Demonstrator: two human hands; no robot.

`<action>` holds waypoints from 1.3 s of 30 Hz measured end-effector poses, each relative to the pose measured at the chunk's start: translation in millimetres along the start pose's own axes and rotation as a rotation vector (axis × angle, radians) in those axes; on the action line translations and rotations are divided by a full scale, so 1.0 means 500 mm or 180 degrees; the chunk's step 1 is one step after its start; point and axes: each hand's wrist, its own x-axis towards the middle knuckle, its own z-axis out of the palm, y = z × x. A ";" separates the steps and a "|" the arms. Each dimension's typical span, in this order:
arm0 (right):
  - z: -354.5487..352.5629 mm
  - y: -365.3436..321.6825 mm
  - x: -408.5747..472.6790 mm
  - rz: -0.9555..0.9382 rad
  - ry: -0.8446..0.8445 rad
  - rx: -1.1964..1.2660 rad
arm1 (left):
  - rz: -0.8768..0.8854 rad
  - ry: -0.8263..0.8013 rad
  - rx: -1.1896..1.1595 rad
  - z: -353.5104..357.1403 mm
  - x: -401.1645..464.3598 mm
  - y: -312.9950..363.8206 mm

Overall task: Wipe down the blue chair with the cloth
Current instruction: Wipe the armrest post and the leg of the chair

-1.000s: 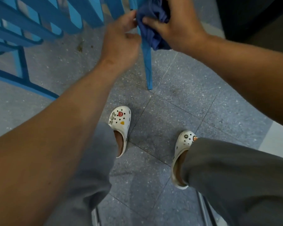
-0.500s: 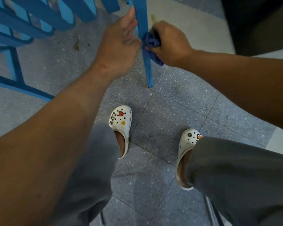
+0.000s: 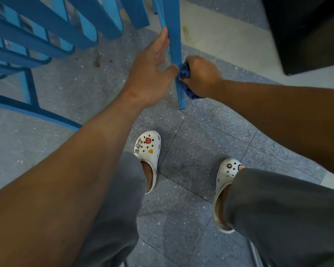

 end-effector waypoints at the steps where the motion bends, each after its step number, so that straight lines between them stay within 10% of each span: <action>1: -0.011 -0.007 0.003 -0.0126 0.0051 -0.0218 | -0.0024 -0.0022 -0.0037 0.003 -0.001 -0.002; 8: -0.056 -0.032 -0.016 -0.0832 0.1068 0.0353 | -0.0079 -0.0086 -0.0062 0.012 0.005 -0.019; 21: 0.048 0.085 0.056 -0.0525 -0.0264 -0.0422 | -0.0296 0.0506 0.0129 0.077 0.066 -0.105; 28: -0.017 0.082 0.040 -0.1299 0.0482 0.0032 | -0.0192 0.0696 0.0131 0.102 0.088 -0.147; 39: 0.148 0.190 0.070 -0.0181 -0.0140 0.0361 | -0.0318 0.0429 0.0418 0.120 0.092 -0.200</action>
